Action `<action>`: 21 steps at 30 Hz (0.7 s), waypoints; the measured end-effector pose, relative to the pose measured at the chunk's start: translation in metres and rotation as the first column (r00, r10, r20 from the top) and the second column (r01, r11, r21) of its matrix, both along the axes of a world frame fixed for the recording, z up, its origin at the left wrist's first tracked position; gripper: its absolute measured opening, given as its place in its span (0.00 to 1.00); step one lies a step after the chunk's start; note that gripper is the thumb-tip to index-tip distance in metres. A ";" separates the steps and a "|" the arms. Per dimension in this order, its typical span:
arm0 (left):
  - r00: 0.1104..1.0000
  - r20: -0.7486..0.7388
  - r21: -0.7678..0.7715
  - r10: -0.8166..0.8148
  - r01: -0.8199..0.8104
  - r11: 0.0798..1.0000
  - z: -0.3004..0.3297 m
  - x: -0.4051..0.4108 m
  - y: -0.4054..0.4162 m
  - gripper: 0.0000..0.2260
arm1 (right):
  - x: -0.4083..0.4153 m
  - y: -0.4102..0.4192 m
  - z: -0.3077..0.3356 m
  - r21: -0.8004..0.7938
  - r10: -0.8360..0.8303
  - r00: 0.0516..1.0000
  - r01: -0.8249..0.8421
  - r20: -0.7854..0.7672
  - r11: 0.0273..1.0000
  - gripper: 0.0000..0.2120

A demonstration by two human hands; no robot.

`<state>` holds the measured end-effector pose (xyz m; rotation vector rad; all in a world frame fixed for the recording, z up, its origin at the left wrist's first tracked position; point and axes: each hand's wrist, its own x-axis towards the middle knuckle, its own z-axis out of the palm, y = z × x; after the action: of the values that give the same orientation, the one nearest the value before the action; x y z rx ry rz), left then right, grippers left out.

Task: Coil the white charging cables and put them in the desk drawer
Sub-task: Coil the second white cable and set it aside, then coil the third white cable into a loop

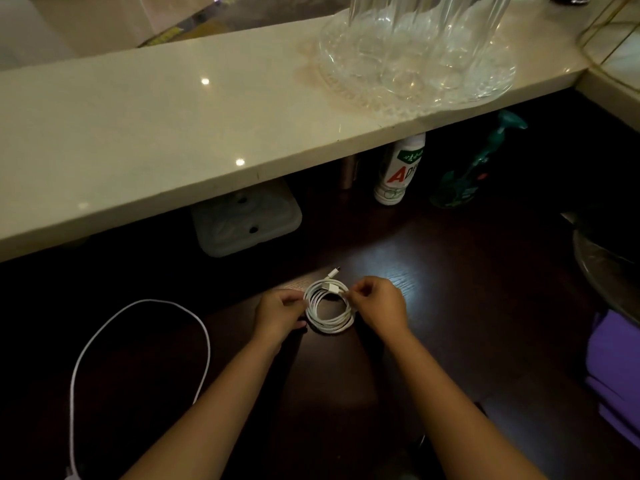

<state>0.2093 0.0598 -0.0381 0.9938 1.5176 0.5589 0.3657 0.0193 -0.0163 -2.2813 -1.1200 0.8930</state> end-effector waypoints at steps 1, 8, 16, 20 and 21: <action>1.000 0.007 0.016 0.003 -0.003 1.000 0.001 0.000 -0.002 0.05 | 0.000 -0.003 0.000 0.019 -0.006 1.000 0.006 0.000 1.000 0.05; 0.998 -0.057 0.063 -0.033 0.037 0.997 -0.004 0.001 -0.013 0.05 | -0.001 -0.018 -0.008 0.026 -0.027 0.999 0.026 0.036 0.999 0.05; 0.990 -0.137 0.098 -0.029 0.043 0.994 -0.010 0.002 -0.015 0.06 | -0.006 -0.023 -0.013 0.027 -0.044 0.999 0.043 0.005 0.999 0.04; 0.980 -0.177 0.116 -0.087 0.108 0.987 -0.007 -0.003 -0.014 0.09 | -0.006 -0.023 -0.007 0.001 0.021 0.998 -0.021 0.065 1.000 0.06; 0.974 -0.197 0.131 -0.108 0.135 0.982 -0.006 -0.004 -0.013 0.09 | -0.006 -0.023 -0.005 0.001 0.037 0.995 -0.037 0.096 0.999 0.08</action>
<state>0.2050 0.0464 -0.0438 1.2730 1.5870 0.5026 0.3595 -0.0042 -0.0216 -2.3297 -1.2071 0.8028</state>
